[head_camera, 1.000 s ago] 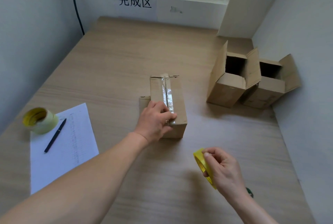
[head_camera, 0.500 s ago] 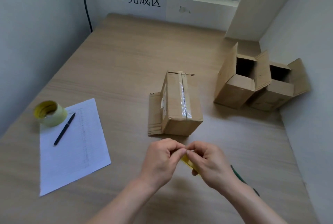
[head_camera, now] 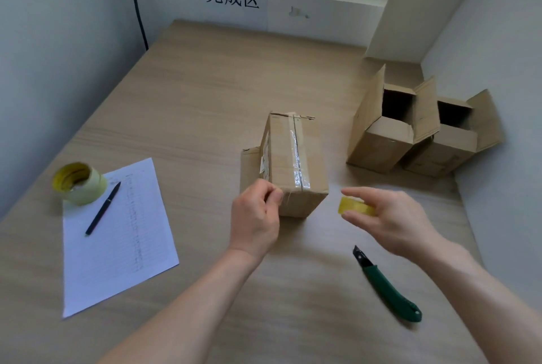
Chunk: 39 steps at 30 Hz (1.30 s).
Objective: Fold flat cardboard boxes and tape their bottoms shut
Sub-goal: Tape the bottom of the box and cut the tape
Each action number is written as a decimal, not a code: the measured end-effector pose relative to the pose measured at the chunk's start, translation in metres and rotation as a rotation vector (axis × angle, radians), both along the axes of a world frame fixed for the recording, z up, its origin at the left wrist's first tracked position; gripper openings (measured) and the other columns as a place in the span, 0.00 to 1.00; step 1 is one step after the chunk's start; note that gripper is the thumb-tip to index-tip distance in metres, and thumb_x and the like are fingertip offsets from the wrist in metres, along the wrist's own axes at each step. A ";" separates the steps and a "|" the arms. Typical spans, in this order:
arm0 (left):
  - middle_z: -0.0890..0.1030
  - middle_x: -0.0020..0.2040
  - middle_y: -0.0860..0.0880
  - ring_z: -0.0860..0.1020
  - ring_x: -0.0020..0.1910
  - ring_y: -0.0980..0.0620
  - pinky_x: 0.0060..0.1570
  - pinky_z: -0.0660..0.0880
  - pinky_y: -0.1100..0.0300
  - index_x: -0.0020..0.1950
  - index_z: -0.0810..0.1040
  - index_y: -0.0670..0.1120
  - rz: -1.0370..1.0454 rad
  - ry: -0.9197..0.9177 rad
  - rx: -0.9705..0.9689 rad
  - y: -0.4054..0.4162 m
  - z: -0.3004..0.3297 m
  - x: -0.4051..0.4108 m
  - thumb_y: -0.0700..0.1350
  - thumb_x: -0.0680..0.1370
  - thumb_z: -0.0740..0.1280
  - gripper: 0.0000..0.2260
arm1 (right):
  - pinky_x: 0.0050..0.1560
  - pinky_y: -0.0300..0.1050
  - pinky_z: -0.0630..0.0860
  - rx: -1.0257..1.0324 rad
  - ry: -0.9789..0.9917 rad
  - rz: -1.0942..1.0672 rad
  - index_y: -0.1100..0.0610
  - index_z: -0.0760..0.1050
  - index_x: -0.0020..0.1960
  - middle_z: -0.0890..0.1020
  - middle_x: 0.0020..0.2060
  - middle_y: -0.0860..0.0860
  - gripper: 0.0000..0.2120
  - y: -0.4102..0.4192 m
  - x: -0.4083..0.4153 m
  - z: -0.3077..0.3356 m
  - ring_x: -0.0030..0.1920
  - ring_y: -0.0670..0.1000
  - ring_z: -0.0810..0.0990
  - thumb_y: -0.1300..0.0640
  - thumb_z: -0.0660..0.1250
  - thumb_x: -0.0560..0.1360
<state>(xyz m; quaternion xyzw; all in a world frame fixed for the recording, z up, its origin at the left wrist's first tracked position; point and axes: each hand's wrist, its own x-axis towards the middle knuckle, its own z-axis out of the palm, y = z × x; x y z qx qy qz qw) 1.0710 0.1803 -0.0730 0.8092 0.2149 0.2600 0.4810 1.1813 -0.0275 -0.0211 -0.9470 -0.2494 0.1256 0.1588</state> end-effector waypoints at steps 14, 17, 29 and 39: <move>0.78 0.35 0.47 0.74 0.36 0.44 0.37 0.67 0.54 0.40 0.76 0.41 0.134 0.076 0.137 0.013 -0.030 0.024 0.37 0.77 0.68 0.06 | 0.38 0.48 0.67 -0.116 -0.266 0.223 0.34 0.58 0.74 0.84 0.47 0.51 0.27 0.027 0.042 -0.053 0.49 0.59 0.80 0.33 0.57 0.77; 0.78 0.34 0.47 0.75 0.36 0.44 0.37 0.67 0.55 0.40 0.77 0.41 0.182 0.103 0.103 0.016 -0.036 0.027 0.38 0.77 0.69 0.06 | 0.40 0.49 0.73 -0.091 -0.263 0.255 0.35 0.61 0.73 0.84 0.48 0.51 0.24 0.033 0.045 -0.057 0.49 0.59 0.80 0.35 0.58 0.78; 0.55 0.80 0.44 0.51 0.78 0.36 0.66 0.66 0.39 0.75 0.66 0.57 -0.483 0.342 0.778 0.047 -0.027 0.070 0.61 0.74 0.68 0.31 | 0.27 0.44 0.68 0.044 -0.435 0.339 0.44 0.78 0.63 0.83 0.34 0.50 0.22 0.052 0.047 -0.070 0.33 0.59 0.81 0.42 0.73 0.70; 0.62 0.74 0.58 0.52 0.78 0.48 0.75 0.53 0.58 0.67 0.77 0.52 -0.679 0.241 0.402 0.083 -0.041 0.089 0.54 0.72 0.74 0.24 | 0.35 0.48 0.75 0.071 -0.342 0.164 0.40 0.76 0.64 0.86 0.44 0.52 0.23 0.060 0.035 -0.071 0.43 0.59 0.83 0.39 0.72 0.70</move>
